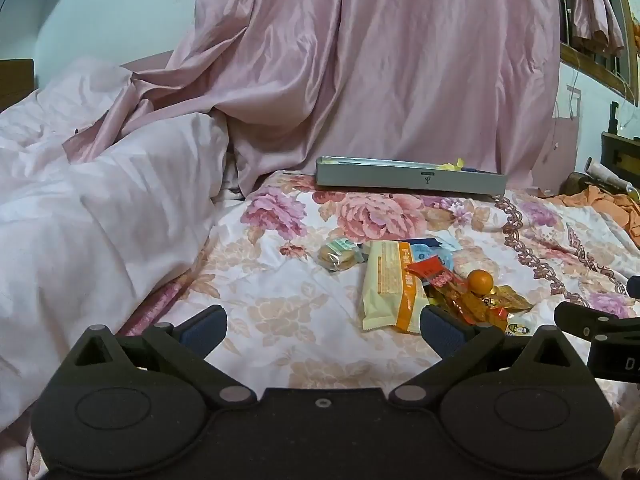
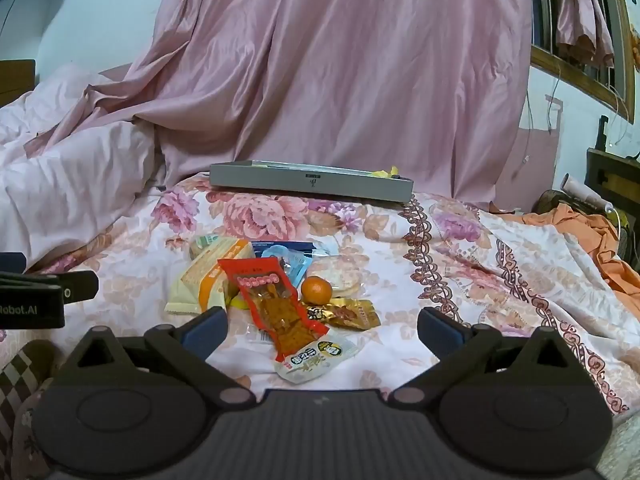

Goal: Organize snacks

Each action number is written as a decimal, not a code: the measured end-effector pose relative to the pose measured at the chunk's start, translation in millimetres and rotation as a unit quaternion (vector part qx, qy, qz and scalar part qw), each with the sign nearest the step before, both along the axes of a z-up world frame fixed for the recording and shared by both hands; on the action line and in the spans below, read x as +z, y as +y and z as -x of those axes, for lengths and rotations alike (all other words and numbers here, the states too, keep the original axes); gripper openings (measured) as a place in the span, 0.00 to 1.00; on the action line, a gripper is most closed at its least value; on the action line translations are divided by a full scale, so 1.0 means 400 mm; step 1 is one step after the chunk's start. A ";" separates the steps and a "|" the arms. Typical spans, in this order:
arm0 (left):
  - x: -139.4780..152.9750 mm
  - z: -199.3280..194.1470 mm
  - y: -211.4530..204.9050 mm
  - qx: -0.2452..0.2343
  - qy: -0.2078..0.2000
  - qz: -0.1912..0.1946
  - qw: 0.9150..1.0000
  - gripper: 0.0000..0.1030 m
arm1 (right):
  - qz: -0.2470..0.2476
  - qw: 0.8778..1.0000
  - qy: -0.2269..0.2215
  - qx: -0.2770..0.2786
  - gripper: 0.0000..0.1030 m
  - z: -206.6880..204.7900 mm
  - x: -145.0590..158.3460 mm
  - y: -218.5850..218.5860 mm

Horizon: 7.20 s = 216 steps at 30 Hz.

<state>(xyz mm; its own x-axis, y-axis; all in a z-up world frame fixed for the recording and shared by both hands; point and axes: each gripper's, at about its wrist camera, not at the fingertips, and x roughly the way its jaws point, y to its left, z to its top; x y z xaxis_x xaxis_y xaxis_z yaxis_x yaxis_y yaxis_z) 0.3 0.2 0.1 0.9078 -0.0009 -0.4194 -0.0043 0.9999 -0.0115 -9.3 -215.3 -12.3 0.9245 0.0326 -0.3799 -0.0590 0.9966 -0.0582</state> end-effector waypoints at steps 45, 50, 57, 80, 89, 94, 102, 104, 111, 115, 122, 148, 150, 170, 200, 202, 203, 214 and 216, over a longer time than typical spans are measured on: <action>-0.001 0.002 -0.007 -0.002 0.001 0.007 1.000 0.99 | -0.003 1.000 0.005 0.001 1.00 0.000 -0.001 -0.001; -0.001 0.002 -0.007 -0.002 0.001 0.008 1.000 0.99 | -0.003 1.000 0.005 0.001 1.00 0.000 -0.002 -0.002; 0.000 0.001 -0.006 -0.002 0.002 0.008 1.000 0.99 | -0.004 1.000 0.006 0.001 1.00 0.000 -0.002 -0.002; -0.038 -0.011 -0.022 0.002 0.022 0.019 1.000 0.99 | -0.022 0.999 0.029 0.011 1.00 -0.015 -0.007 -0.003; -0.038 -0.049 -0.026 -0.003 0.042 0.018 0.999 0.99 | -0.047 0.996 0.061 0.041 1.00 -0.058 0.007 -0.015; -0.042 -0.089 -0.031 -0.006 0.052 0.012 0.999 0.99 | -0.066 0.992 0.080 0.065 1.00 -0.113 0.014 -0.046; -0.049 -0.182 -0.049 -0.017 0.064 -0.004 0.998 0.99 | -0.091 0.985 0.102 0.104 1.00 -0.234 0.005 -0.110; -0.051 -0.209 -0.051 -0.025 0.067 -0.005 0.997 0.99 | -0.092 0.985 0.099 0.110 1.00 -0.257 -0.002 -0.121; -0.060 -0.302 -0.067 -0.064 0.076 0.005 0.995 0.99 | -0.059 0.975 0.137 0.161 1.00 -0.334 -0.036 -0.120; -0.077 -0.352 -0.085 -0.079 0.085 0.014 0.993 0.99 | -0.045 0.970 0.167 0.171 1.00 -0.363 -0.061 -0.100; -0.122 -0.404 -0.126 -0.108 0.105 -0.018 0.988 0.99 | -0.012 0.964 0.175 0.202 0.92 -0.365 -0.092 -0.066; -0.162 -0.432 -0.123 -0.094 0.133 0.063 0.985 0.57 | 0.017 0.960 0.183 0.212 0.65 -0.412 -0.134 -0.031; -0.163 -0.414 -0.111 -0.088 0.131 0.077 0.984 0.57 | 0.013 0.959 0.188 0.212 0.66 -0.412 -0.133 -0.033; -0.171 -0.343 -0.082 -0.078 0.108 0.095 0.987 0.56 | 0.152 0.960 0.118 0.201 0.41 -0.347 -0.129 0.016; -0.169 -0.323 -0.076 -0.068 0.084 0.110 0.988 0.55 | 0.274 0.936 0.066 0.213 0.44 -0.301 -0.169 0.071; -0.167 -0.321 -0.076 -0.068 0.081 0.111 0.988 0.55 | 0.297 0.931 0.055 0.206 0.44 -0.294 -0.176 0.076; -0.166 -0.320 -0.076 -0.068 0.078 0.111 0.988 0.55 | 0.309 0.928 0.049 0.202 0.44 -0.289 -0.180 0.078; -0.161 -0.311 -0.079 -0.072 0.061 0.114 0.989 0.55 | 0.408 0.896 -0.019 0.176 0.44 -0.259 -0.206 0.098; -0.158 -0.311 -0.079 -0.072 0.056 0.117 0.989 0.55 | 0.419 0.892 -0.036 0.166 0.44 -0.259 -0.205 0.096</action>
<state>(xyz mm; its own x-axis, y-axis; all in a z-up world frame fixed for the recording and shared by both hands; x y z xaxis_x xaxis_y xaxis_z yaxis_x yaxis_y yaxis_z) 124.8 -31.6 -63.1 0.8392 -0.2361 -0.4898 0.1244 0.9603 -0.2497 94.2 -177.1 -94.2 0.9397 0.0410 -0.3396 -0.3086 0.5299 -0.7899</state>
